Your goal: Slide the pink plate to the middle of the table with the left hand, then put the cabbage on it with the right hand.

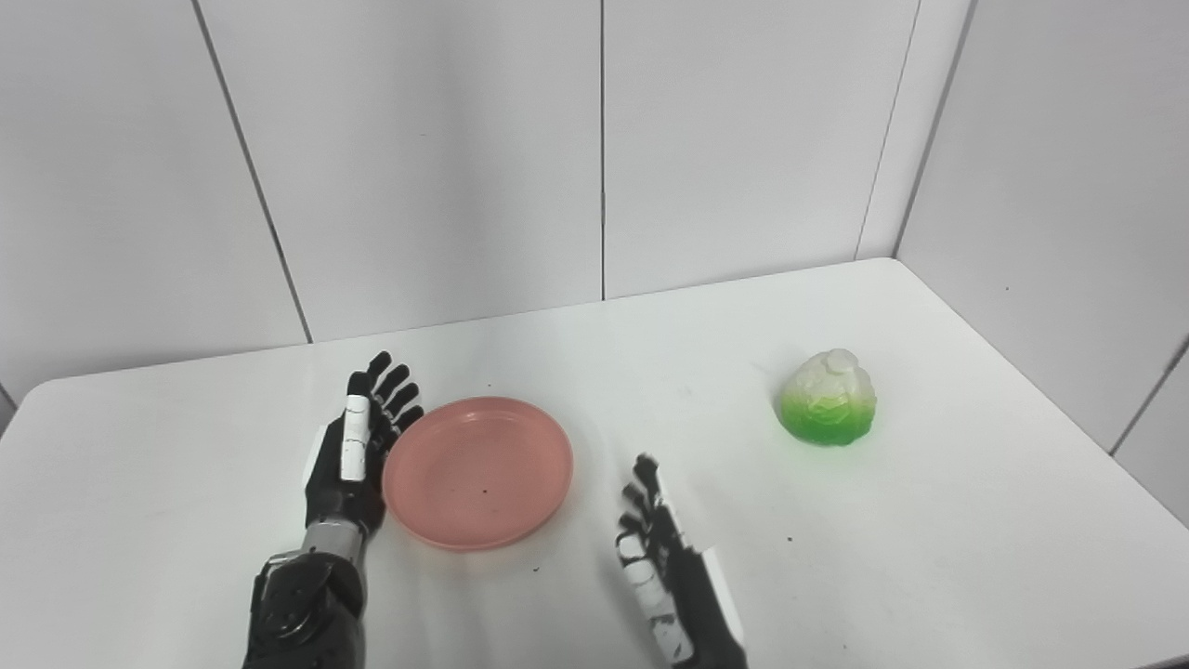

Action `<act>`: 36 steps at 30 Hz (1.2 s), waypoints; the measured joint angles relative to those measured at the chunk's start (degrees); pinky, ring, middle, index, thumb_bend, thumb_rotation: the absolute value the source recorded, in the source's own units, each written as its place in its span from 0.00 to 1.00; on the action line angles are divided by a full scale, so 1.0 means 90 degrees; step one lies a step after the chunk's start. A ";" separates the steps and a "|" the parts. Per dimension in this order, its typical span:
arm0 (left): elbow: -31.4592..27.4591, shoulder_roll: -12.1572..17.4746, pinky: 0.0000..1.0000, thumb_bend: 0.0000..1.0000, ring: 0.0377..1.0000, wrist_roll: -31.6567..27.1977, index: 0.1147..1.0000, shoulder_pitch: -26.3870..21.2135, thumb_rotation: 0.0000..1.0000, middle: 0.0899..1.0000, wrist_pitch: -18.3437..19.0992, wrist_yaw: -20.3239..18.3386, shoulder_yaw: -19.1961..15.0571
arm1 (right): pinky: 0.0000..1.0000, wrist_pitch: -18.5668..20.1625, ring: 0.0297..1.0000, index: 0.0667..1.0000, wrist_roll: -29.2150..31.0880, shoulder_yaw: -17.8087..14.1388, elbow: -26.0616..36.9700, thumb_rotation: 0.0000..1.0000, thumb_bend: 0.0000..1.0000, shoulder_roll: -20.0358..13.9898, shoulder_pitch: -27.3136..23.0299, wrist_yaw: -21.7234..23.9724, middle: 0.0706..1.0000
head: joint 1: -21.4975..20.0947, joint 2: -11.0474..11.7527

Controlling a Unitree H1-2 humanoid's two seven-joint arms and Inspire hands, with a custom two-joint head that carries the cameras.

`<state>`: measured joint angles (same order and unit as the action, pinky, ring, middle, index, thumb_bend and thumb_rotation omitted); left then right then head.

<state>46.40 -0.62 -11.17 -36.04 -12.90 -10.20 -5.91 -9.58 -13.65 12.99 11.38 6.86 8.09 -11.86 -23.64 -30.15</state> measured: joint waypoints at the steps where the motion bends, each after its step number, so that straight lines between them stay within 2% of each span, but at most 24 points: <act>1: 0.0039 0.0003 0.88 0.97 0.90 -0.0001 0.90 -0.0027 0.91 0.92 -0.0017 -0.0003 -0.0013 | 0.87 0.0000 0.92 1.00 -0.0139 -0.0031 0.0178 1.00 0.80 -0.0035 -0.0015 0.0022 0.96 | 0.0000 0.0000; 3: 0.0110 0.0006 0.88 0.97 0.90 -0.0001 0.91 -0.0058 0.91 0.92 -0.0059 -0.0006 -0.0037 | 0.85 0.0011 0.91 0.98 -0.0420 -0.0097 0.0409 0.98 0.83 -0.0081 -0.0046 0.0143 0.94 | -0.0029 0.0019; 5: 0.0208 0.0007 0.87 0.97 0.90 0.0000 0.91 -0.0103 0.91 0.91 -0.0129 -0.0012 -0.0045 | 0.83 0.0087 0.90 0.98 -0.0633 -0.0225 0.0729 0.90 0.87 -0.0151 -0.0098 0.0307 0.93 | -0.0029 0.0020; 8: 0.0386 0.0012 0.86 0.97 0.89 0.0003 0.93 -0.0188 0.91 0.90 -0.0230 -0.0011 -0.0053 | 0.79 0.0448 0.89 0.98 -0.0760 -0.0515 0.1306 0.82 0.94 -0.0461 -0.0262 0.0698 0.93 | -0.0059 0.0078; 14: 0.0536 0.0011 0.84 0.97 0.88 0.0006 0.96 -0.0233 0.91 0.90 -0.0406 0.0005 -0.0072 | 0.73 0.1167 0.88 0.98 -0.0431 -0.1202 0.1815 0.71 0.98 -0.1588 -0.0552 0.1392 0.93 | -0.0049 0.0088; 15: 0.0557 0.0011 0.85 0.97 0.89 0.0005 0.98 -0.0239 0.91 0.90 -0.0422 0.0005 -0.0076 | 0.74 0.1311 0.88 0.97 -0.0409 -0.1284 0.1847 0.67 0.97 -0.1772 -0.0645 0.1543 0.94 | -0.0039 0.0098; 16: 0.0575 0.0005 0.86 0.97 0.89 0.0005 0.99 -0.0247 0.92 0.90 -0.0430 0.0005 -0.0077 | 0.75 0.1509 0.90 0.97 -0.0389 -0.1359 0.1913 0.61 0.97 -0.1924 -0.0741 0.1666 0.95 | -0.0029 0.0098; 20: 0.0580 -0.0022 0.87 0.98 0.89 0.0004 1.00 -0.0255 0.91 0.90 -0.0434 0.0002 -0.0082 | 0.76 0.2374 0.92 0.98 -0.0328 -0.1693 0.2180 0.53 0.96 -0.2822 -0.1385 0.2332 0.99 | -0.0078 0.0088; 25: 0.0669 -0.0017 0.85 1.00 0.88 0.0004 1.00 -0.0298 0.91 0.90 -0.0494 0.0000 -0.0090 | 0.79 0.3688 0.94 0.98 -0.0642 -0.1669 0.2368 0.41 1.00 -0.4151 -0.2318 0.3420 0.98 | -0.0098 0.0088; 27: 0.0733 0.0001 0.84 1.00 0.88 0.0004 1.00 -0.0332 0.91 0.89 -0.0536 -0.0006 -0.0095 | 0.72 0.3930 0.90 0.95 -0.0827 -0.1581 0.2365 0.36 1.00 -0.4520 -0.2637 0.3748 0.96 | -0.0088 0.0098; 29: 0.0813 0.0009 0.83 0.99 0.88 0.0002 1.00 -0.0372 0.91 0.89 -0.0566 -0.0014 -0.0117 | 0.70 0.3998 0.90 0.94 -0.0979 -0.1522 0.2332 0.33 1.00 -0.4741 -0.2882 0.4005 0.96 | -0.0088 0.0098; 31: 0.0878 0.0013 0.82 0.99 0.87 0.0001 1.00 -0.0405 0.91 0.89 -0.0599 -0.0017 -0.0131 | 0.74 0.4006 0.94 0.94 -0.1132 -0.1458 0.2180 0.29 1.00 -0.4879 -0.3117 0.4333 0.97 | -0.0088 0.0098; 33: 0.0883 0.0011 0.83 0.99 0.87 0.0001 1.00 -0.0410 0.91 0.89 -0.0602 -0.0021 -0.0133 | 0.75 0.4018 0.95 0.94 -0.1279 -0.1374 0.1978 0.29 1.00 -0.5024 -0.3308 0.4694 0.97 | -0.0049 0.0078; 36: 0.0880 0.0010 0.84 1.00 0.88 0.0000 1.00 -0.0412 0.91 0.89 -0.0603 -0.0041 -0.0136 | 0.69 0.4031 0.91 0.91 -0.1462 -0.1202 0.1764 0.26 1.00 -0.5268 -0.3573 0.5124 0.94 | 0.0009 0.0146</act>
<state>54.32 -0.53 -11.17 -39.75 -18.33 -10.58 -7.13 26.70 -26.80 2.17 27.25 -40.54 -24.06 34.25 -23.56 -28.83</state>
